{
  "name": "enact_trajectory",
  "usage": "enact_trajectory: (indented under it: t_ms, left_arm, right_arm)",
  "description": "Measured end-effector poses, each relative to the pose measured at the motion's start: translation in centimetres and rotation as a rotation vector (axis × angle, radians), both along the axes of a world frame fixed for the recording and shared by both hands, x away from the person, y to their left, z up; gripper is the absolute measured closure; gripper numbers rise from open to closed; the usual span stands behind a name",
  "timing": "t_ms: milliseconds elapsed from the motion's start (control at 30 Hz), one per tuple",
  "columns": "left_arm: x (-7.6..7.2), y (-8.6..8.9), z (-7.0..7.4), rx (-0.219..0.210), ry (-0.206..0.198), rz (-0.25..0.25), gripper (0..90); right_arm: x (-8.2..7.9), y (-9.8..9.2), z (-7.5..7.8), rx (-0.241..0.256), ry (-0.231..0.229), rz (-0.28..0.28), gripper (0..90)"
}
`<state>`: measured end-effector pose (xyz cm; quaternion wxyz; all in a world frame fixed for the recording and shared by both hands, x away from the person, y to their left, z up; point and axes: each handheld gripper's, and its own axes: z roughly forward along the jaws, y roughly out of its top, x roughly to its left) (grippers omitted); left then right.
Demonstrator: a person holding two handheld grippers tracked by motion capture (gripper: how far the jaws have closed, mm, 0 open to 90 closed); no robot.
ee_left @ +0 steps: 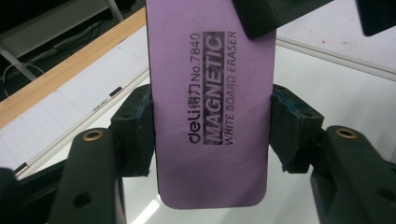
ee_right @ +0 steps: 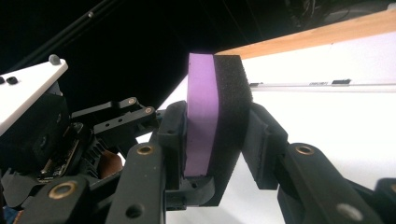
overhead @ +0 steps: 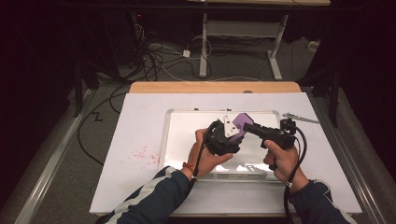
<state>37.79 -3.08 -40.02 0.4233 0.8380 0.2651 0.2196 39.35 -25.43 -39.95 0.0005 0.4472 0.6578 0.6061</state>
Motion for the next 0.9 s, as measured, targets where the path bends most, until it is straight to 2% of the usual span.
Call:
enact_trajectory:
  t_ms: [67,167,233,333,400,433,500,533,567,600,633,733,767,800,867,900]
  left_arm:
    - [-0.1,0.1,0.0,0.001,-0.003,-0.025,35.7]
    - [-0.5,1.1,0.0,0.03,-0.042,-0.048,26.1]
    - [-0.8,2.5,-0.1,0.016,-0.044,-0.062,23.3]
    - [-1.2,5.4,-0.1,-0.008,-0.055,-0.043,22.5]
    - [-1.5,7.6,0.2,-0.017,-0.062,-0.024,22.4]
    - [-1.7,8.6,0.3,-0.014,-0.069,-0.007,22.4]
    - [-2.2,10.6,0.5,-0.012,-0.07,0.031,22.5]
    - [-2.4,11.7,0.6,-0.015,-0.068,0.044,22.5]
    - [-2.7,12.6,0.5,-0.015,-0.068,0.064,22.5]
    - [-2.9,13.5,0.4,-0.016,-0.062,0.081,22.5]
    - [-3.1,14.2,0.2,-0.01,-0.053,0.094,22.5]
    - [-4.1,15.9,-0.7,0.033,-0.066,0.145,22.9]
    - [-4.3,16.4,-1.0,0.04,-0.064,0.162,22.9]
    - [-4.5,17.0,-1.4,0.028,-0.047,0.17,22.9]
    - [-4.6,18.0,-2.0,0.033,-0.033,0.196,22.8]
    - [-4.6,18.6,-2.5,0.038,-0.023,0.212,22.8]
  right_arm:
    - [-0.2,0.0,0.3,-0.026,-0.017,-0.006,63.9]
    - [-0.6,-0.5,1.2,-0.093,-0.069,-0.041,64.1]
    - [-0.8,-1.4,2.2,-0.153,-0.098,-0.064,64.1]
    - [-1.0,-3.7,3.8,-0.226,-0.121,-0.114,64.2]
    - [-1.0,-5.3,4.8,-0.282,-0.08,-0.133,64.2]
    - [-0.9,-6.1,5.2,-0.317,-0.051,-0.105,64.2]
    - [-1.1,-7.5,5.9,-0.391,-0.042,-0.146,64.2]
    - [-1.0,-8.0,6.2,-0.426,-0.018,-0.123,64.2]
    - [-0.8,-8.4,6.4,-0.449,0.029,-0.077,64.2]
    - [-0.7,-8.7,6.4,-0.497,0.063,-0.042,64.2]
    - [-0.6,-8.7,6.3,-0.553,0.082,-0.027,64.2]
    - [-0.2,-8.4,5.5,-0.663,0.155,0.024,64.2]
    - [0.0,-8.1,5.2,-0.692,0.172,0.037,64.1]
    - [0.2,-7.8,4.9,-0.724,0.184,0.055,64.1]
    - [0.7,-7.3,4.3,-0.769,0.212,0.062,64.1]
    - [1.0,-7.0,4.0,-0.768,0.21,0.068,64.1]
